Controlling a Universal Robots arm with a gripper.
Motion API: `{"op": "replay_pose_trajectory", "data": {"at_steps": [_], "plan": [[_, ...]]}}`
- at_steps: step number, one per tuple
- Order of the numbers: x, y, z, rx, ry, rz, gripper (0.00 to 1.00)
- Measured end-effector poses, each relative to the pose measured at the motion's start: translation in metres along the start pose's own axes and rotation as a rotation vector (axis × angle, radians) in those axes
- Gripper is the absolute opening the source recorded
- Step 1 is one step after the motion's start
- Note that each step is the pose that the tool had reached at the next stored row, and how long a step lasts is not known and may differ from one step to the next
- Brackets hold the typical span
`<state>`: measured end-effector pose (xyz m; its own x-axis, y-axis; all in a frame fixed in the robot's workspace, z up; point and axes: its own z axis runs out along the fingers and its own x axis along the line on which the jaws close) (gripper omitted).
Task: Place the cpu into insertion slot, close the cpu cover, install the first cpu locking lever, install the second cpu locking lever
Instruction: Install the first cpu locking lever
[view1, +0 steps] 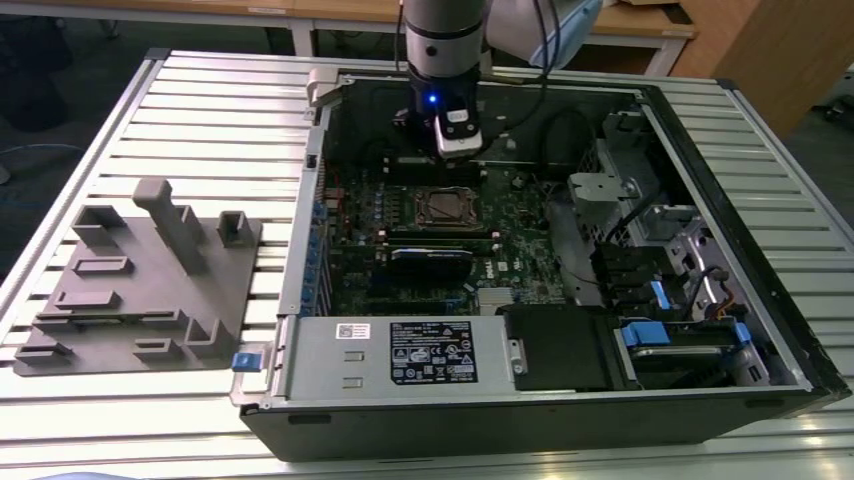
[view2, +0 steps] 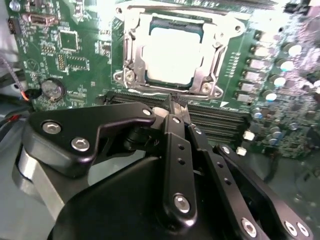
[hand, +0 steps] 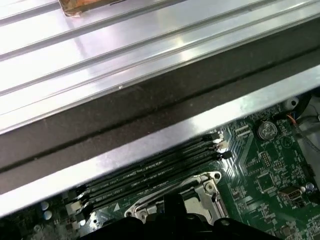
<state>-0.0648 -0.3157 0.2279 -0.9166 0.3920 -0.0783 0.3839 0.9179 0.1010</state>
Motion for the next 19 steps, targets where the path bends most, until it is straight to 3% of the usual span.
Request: {"op": "replay_pose_trajectory", "data": {"at_steps": [4, 6, 8, 9, 13, 19], "plan": [[-0.0040, 0.0017, 0.0001, 0.0197, 0.0241, 0.001, 0.11], [-0.0070, 0.0029, 0.0004, 0.0393, 0.0367, 0.001, 0.11], [-0.0095, 0.0040, 0.0008, 0.0645, 0.0392, 0.000, 0.11], [-0.0105, 0.0044, 0.0009, 0.0723, 0.0388, 0.000, 0.11], [-0.0152, 0.0063, 0.0026, 0.0743, 0.0435, -0.012, 0.11], [-0.0162, 0.0066, 0.0044, 0.0740, 0.0510, -0.068, 0.11]]}}
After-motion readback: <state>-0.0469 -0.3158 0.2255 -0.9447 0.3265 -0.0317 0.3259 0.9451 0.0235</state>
